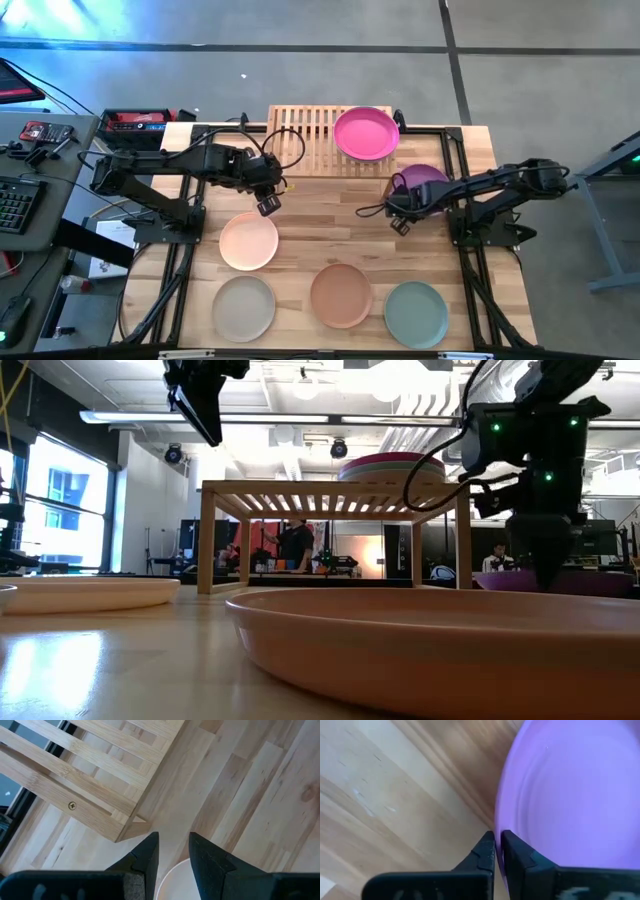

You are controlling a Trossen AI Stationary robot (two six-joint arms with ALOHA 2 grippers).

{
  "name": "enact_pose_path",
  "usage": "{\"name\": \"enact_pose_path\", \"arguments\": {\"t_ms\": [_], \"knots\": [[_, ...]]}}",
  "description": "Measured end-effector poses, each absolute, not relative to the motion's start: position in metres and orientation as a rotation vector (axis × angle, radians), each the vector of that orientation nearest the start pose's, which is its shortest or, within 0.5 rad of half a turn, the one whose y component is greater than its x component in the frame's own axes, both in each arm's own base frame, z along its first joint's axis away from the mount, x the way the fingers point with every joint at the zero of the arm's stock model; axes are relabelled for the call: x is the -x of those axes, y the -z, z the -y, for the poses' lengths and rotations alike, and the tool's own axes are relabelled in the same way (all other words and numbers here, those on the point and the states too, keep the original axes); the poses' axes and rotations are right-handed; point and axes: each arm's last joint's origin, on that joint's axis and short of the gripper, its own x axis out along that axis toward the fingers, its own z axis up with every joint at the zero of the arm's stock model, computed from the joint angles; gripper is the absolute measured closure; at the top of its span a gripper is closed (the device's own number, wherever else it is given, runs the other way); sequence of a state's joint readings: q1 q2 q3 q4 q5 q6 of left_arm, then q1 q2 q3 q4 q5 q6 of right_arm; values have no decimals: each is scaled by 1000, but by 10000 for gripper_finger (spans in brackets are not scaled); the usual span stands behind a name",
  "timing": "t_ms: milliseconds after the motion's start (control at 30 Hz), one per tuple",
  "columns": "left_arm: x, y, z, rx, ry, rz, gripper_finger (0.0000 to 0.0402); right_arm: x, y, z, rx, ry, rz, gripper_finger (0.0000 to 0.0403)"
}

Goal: Place and stack plates onto a shelf
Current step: Stack the purple plate on the pink plate on the shelf

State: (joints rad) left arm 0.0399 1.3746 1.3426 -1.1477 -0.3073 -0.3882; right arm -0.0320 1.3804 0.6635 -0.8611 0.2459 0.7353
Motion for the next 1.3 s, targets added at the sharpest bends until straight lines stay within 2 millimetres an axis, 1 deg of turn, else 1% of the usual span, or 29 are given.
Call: {"name": "enact_pose_path", "arguments": {"t_ms": [200,367,667,1067,1300], "knots": [[-251,-326,-19,181,-529,-1093,306,-198,-166,14,-428,825,-1397,403],[-251,-326,-19,180,-530,-1093,306,-203,-185,15,-443,900,-1381,402],[-251,-326,-19,180,-530,-1093,306,-212,-220,16,-445,955,-1344,402],[-251,-326,-19,181,-530,-1092,306,-209,-253,22,-364,1086,-1327,403],[-251,-326,-19,183,-531,-1092,306,-208,-279,29,-320,1139,-1305,403]]}}
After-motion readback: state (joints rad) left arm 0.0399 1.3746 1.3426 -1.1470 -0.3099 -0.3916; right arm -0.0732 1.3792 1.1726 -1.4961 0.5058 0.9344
